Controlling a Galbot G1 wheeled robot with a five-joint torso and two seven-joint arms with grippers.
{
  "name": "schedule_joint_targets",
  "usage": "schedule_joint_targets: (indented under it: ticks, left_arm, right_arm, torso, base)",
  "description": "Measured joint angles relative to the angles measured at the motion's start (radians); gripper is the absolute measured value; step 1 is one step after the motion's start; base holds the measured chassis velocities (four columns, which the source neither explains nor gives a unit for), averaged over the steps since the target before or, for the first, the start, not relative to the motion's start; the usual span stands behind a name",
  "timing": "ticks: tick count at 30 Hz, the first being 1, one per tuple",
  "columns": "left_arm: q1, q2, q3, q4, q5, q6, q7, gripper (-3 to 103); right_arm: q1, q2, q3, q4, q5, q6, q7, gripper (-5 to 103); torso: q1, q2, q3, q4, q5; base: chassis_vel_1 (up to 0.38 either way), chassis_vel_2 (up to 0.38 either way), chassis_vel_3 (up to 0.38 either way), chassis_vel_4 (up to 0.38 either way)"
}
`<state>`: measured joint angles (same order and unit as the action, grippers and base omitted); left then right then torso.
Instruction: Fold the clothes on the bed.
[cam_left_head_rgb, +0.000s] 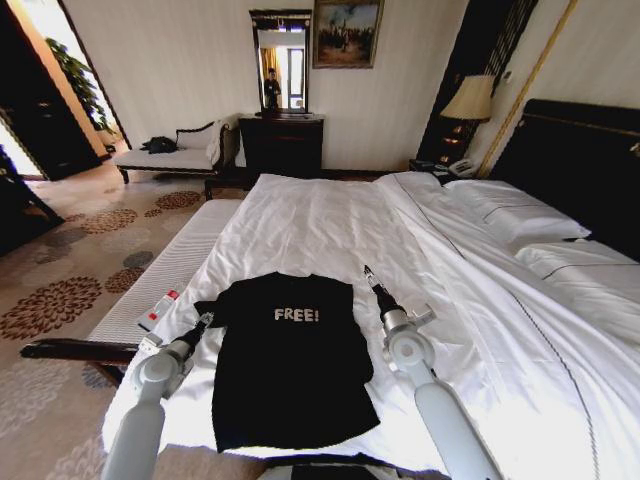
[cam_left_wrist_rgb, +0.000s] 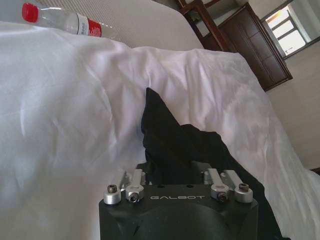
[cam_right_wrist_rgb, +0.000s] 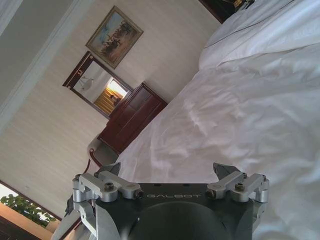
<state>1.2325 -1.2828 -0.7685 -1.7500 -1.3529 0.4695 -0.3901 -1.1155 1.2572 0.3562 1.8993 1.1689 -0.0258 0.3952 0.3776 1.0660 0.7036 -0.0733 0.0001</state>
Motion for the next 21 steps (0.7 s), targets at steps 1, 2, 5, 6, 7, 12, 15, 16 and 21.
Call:
schedule_joint_targets:
  ticks: [1,2,5,6,7,12,15,16,21]
  left_arm:
    - [0.000,0.000,0.000,0.000,0.000,0.000,0.000,49]
    - [0.001,0.000,-0.001,-0.001,0.000,0.000,0.000,43]
    - [0.005,0.000,-0.004,-0.006,0.001,0.000,0.000,32]
    - [0.007,0.000,-0.007,-0.013,0.002,0.000,0.000,29]
    - [0.008,0.001,-0.009,-0.019,0.001,0.000,-0.001,29]
    - [0.019,0.017,-0.019,-0.050,-0.008,0.000,-0.001,24]
    - [0.027,0.023,-0.020,-0.055,-0.009,0.001,-0.001,14]
    - [0.030,0.023,-0.020,-0.055,-0.008,0.001,-0.001,9]
    - [0.034,0.011,-0.012,-0.036,0.007,0.006,-0.001,2]
  right_arm:
    - [0.000,0.000,0.000,0.000,0.000,0.000,0.000,100]
    - [-0.001,0.001,0.000,0.000,-0.001,0.000,0.000,100]
    - [-0.004,0.001,0.000,0.000,-0.003,0.000,0.000,100]
    - [-0.005,0.001,0.000,0.000,-0.006,0.000,0.001,100]
    - [-0.006,0.000,0.000,0.000,-0.007,0.000,0.001,100]
    - [-0.006,-0.002,0.003,0.000,-0.009,-0.001,0.004,100]
    - [-0.006,0.000,0.003,-0.004,-0.011,-0.001,0.005,100]
    - [-0.006,0.001,0.003,-0.006,-0.013,-0.001,0.005,100]
    - [-0.002,0.005,-0.002,-0.016,-0.021,-0.001,0.006,100]
  torso:
    - [0.000,0.000,0.000,0.0000,0.0000]
    - [0.000,0.000,0.000,0.0000,0.0000]
    - [0.000,0.000,0.000,0.0000,-0.0001]
    - [0.000,0.000,0.000,0.0000,-0.0001]
    - [0.000,0.000,0.000,0.0000,-0.0001]
    - [0.000,0.000,0.000,-0.0001,0.0000]
    - [0.000,0.000,0.000,0.0000,0.0000]
    - [0.000,0.000,0.000,0.0000,-0.0001]
    - [0.000,0.000,0.000,0.0000,-0.0001]
  base:
    - [0.000,0.000,0.000,0.000]
    - [0.000,0.000,0.000,0.000]
    - [0.000,0.000,0.000,0.000]
    - [0.000,0.000,0.000,0.000]
    - [0.000,0.000,0.000,0.000]
    - [0.000,0.000,0.000,0.000]
    - [0.000,0.000,0.000,0.000]
    - [0.000,0.000,0.000,0.000]
    - [0.000,0.000,0.000,0.000]
